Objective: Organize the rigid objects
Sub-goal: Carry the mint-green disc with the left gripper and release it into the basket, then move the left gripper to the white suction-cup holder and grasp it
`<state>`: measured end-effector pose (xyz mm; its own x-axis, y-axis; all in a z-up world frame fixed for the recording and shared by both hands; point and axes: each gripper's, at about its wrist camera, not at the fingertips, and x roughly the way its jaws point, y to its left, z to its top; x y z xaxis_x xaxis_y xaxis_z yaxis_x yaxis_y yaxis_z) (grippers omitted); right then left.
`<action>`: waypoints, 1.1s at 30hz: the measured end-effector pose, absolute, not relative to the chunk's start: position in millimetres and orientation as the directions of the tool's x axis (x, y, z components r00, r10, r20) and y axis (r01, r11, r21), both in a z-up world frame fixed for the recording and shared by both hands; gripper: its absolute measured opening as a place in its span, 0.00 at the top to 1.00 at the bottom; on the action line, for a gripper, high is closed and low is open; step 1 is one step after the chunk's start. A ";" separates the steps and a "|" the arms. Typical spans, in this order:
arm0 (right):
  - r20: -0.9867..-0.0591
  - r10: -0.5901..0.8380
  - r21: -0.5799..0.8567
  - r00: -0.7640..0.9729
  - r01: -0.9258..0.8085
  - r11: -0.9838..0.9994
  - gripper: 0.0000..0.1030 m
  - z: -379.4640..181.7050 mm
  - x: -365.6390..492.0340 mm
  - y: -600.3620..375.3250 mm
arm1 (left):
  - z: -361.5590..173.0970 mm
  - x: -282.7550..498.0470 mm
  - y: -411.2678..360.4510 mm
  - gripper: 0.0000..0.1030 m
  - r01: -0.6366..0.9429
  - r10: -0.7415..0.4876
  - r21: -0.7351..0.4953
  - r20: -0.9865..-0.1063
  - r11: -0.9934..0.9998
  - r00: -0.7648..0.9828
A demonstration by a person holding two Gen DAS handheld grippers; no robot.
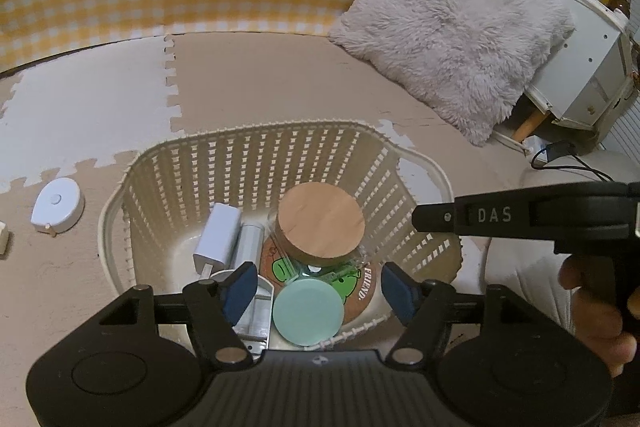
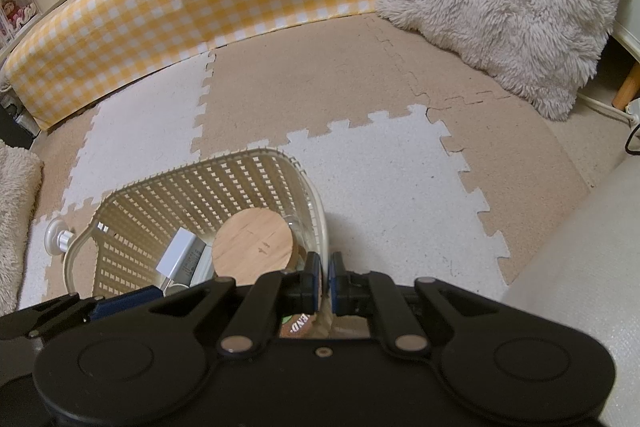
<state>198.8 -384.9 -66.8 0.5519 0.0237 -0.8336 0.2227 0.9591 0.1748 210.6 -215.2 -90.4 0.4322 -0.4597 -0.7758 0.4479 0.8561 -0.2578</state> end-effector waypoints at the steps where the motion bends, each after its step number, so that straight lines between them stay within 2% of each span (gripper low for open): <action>1: -0.834 0.024 0.175 0.552 0.223 0.959 0.94 -66.8 198.9 -385.0 | -89.3 210.2 -214.9 0.33 0.446 -0.458 -0.257 -0.777 0.857 0.432; 3: -0.834 0.024 0.175 0.552 0.223 0.959 0.94 -66.8 198.8 -384.9 | -87.6 209.5 -214.2 0.30 0.443 -0.455 -0.255 -0.778 0.859 0.434; 4: -0.834 0.024 0.174 0.552 0.223 0.959 0.94 -66.8 198.8 -384.8 | -86.5 209.3 -213.3 0.21 0.442 -0.457 -0.258 -0.775 0.859 0.436; 6: -0.834 0.023 0.174 0.552 0.223 0.959 0.94 -66.8 198.8 -385.0 | -83.4 208.2 -211.5 0.15 0.447 -0.475 -0.275 -0.765 0.851 0.435; 11: -0.834 0.024 0.174 0.552 0.222 0.959 0.94 -66.8 198.9 -385.0 | -72.9 202.8 -209.6 0.15 0.460 -0.484 -0.271 -0.754 0.845 0.444; 22: -0.834 0.023 0.174 0.551 0.222 0.959 0.94 -66.6 199.0 -385.0 | -53.1 189.1 -196.6 0.00 0.466 -0.487 -0.259 -0.732 0.846 0.477; 33: -0.834 0.023 0.174 0.551 0.223 0.959 0.94 -66.6 199.0 -385.1 | -44.6 179.2 -165.7 0.00 0.427 -0.465 -0.251 -0.712 0.869 0.526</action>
<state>199.0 -385.1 -66.6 0.5511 0.0235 -0.8341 0.2225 0.9593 0.1740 179.2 -165.7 -44.6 0.5260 -0.4647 -0.7123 0.4271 0.8686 -0.2513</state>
